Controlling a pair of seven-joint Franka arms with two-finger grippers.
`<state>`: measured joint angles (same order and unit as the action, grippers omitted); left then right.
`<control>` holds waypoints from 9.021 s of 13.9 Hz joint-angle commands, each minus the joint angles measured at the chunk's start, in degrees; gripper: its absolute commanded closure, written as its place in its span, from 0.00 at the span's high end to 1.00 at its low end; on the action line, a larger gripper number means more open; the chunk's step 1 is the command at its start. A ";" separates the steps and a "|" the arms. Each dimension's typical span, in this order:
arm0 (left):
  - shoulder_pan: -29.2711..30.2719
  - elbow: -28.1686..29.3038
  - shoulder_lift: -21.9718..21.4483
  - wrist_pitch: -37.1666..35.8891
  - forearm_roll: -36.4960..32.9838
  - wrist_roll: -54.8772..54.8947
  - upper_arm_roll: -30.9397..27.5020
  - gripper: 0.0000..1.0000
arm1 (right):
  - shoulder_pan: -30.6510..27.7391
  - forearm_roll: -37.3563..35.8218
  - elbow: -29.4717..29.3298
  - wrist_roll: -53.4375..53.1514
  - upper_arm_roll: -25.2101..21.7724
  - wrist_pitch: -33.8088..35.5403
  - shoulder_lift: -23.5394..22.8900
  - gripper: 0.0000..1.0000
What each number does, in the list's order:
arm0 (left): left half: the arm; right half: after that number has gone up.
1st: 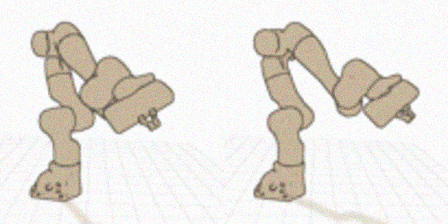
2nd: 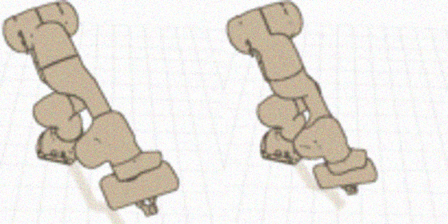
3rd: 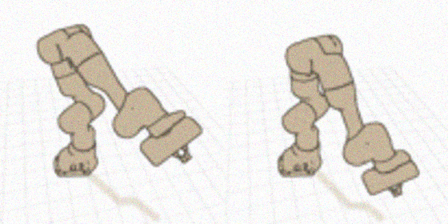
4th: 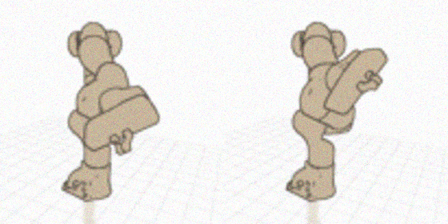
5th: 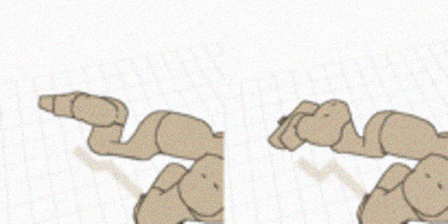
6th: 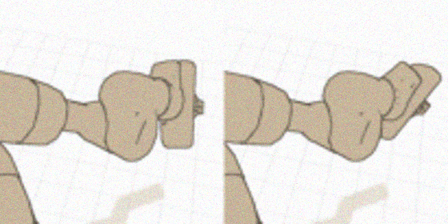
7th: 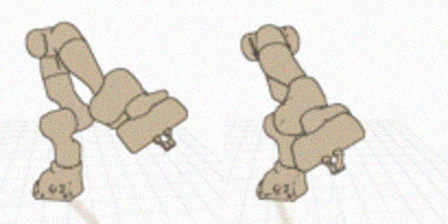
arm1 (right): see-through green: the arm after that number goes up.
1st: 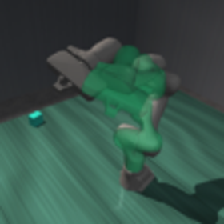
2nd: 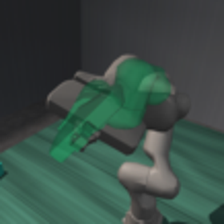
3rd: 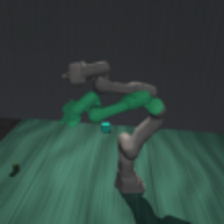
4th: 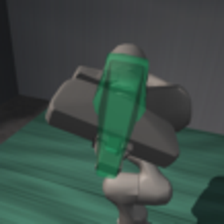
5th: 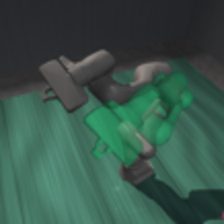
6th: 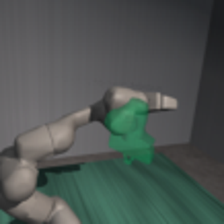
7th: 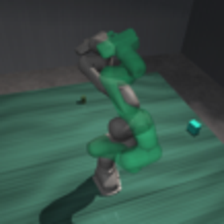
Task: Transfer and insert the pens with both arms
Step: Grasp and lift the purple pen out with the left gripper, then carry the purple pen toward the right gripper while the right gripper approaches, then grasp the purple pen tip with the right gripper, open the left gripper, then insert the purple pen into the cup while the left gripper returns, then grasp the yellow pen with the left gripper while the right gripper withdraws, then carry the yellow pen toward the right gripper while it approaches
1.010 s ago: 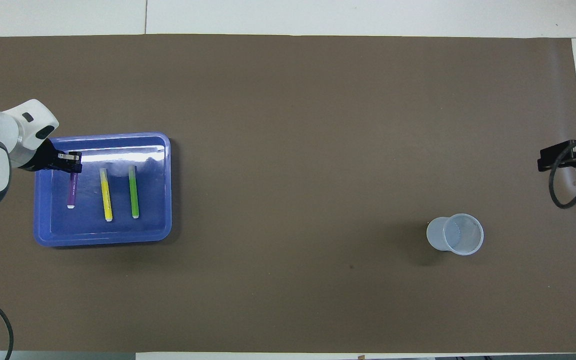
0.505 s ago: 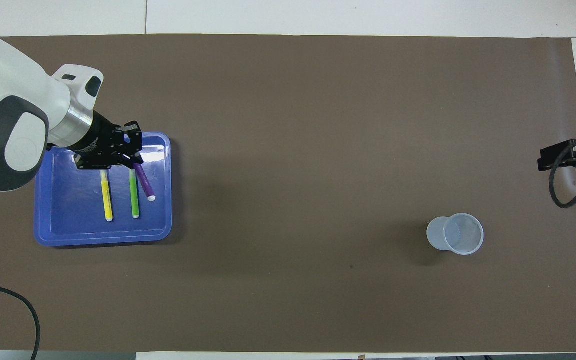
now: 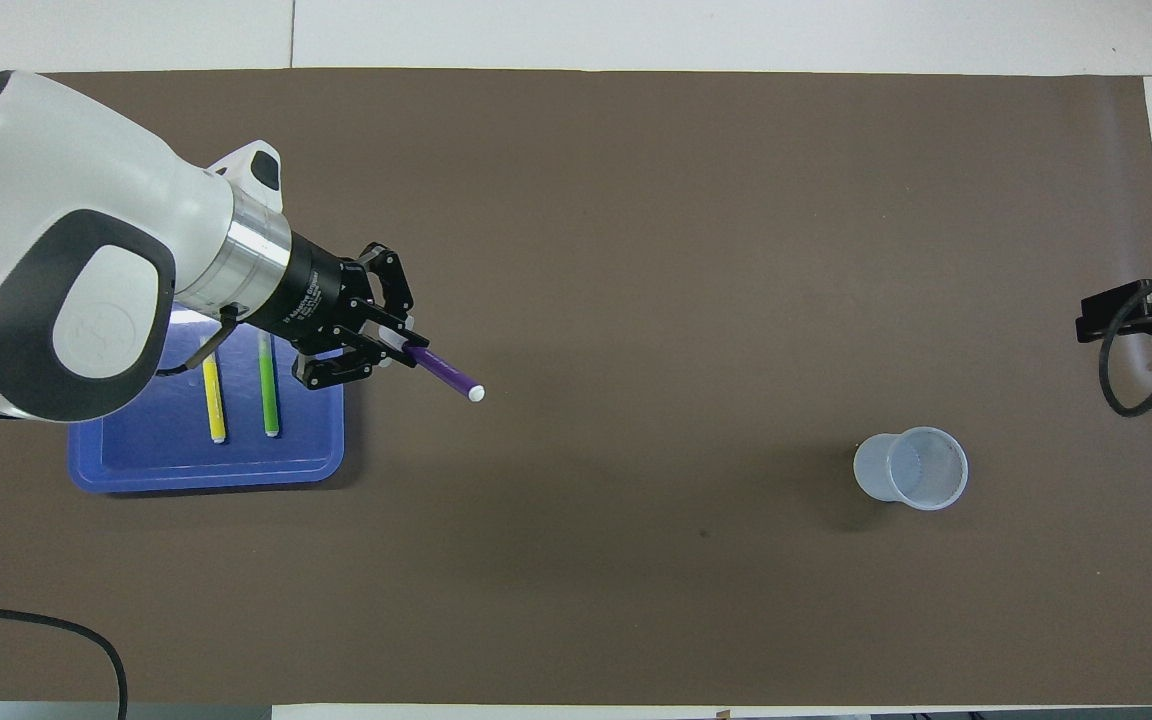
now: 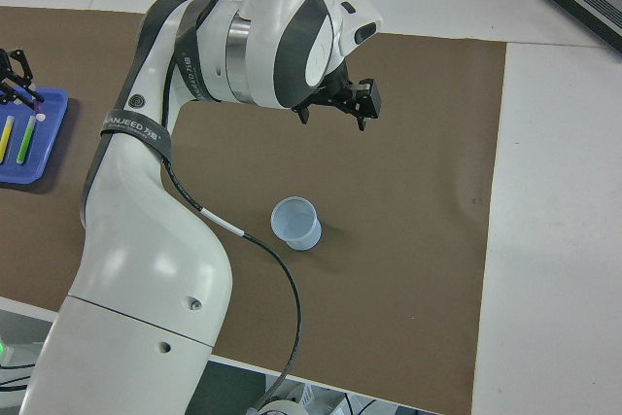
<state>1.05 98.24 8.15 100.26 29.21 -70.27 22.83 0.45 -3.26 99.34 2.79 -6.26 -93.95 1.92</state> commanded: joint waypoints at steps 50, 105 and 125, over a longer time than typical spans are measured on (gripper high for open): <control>-18.10 18.83 -7.62 51.69 38.99 -28.43 8.55 0.00 | 16.07 39.47 12.90 -13.95 2.04 -10.11 7.49 0.00; 28.57 28.06 3.28 32.19 -38.61 63.42 8.02 0.73 | 14.83 35.58 22.57 -13.67 3.53 -17.83 9.60 1.00; 20.68 6.10 4.60 8.99 -24.13 34.57 8.46 0.00 | 15.37 50.90 23.36 -21.07 9.07 -25.66 9.77 1.00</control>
<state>25.01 107.92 11.95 112.48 2.35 -25.50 31.50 16.16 46.15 122.47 -17.64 2.29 -118.10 11.88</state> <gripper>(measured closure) 0.833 0.000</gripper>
